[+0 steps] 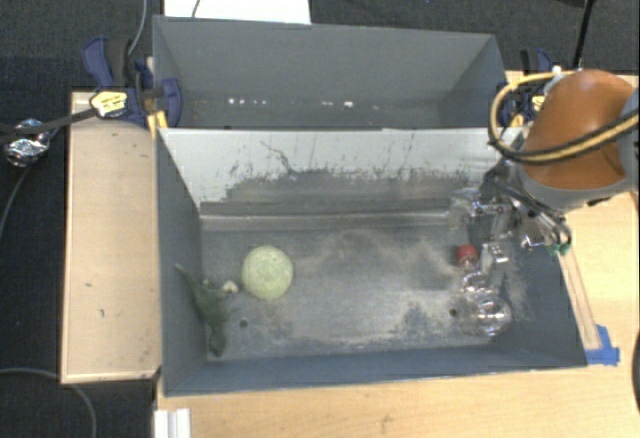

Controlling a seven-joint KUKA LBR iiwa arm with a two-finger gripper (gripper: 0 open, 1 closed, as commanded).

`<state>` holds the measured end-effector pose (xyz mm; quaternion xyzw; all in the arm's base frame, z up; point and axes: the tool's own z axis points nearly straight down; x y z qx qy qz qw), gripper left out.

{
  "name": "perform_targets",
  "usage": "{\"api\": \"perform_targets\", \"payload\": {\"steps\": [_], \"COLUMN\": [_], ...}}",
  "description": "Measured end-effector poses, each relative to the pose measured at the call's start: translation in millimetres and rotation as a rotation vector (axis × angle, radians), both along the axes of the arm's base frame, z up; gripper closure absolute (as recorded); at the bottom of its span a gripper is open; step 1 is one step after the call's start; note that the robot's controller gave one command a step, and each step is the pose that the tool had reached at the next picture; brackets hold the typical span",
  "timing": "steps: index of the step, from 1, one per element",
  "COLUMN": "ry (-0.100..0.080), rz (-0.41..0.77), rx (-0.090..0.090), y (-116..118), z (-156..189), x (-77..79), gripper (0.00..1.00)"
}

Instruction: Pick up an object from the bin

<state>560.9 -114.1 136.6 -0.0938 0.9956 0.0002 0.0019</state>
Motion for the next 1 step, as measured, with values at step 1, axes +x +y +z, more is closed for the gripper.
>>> {"api": "perform_targets", "payload": {"steps": [1], "ry": [-0.006], "rz": [-0.115], "rx": [0.000], "y": [-12.3], "z": [-3.6], "x": [-32.2], "gripper": [0.00]}}
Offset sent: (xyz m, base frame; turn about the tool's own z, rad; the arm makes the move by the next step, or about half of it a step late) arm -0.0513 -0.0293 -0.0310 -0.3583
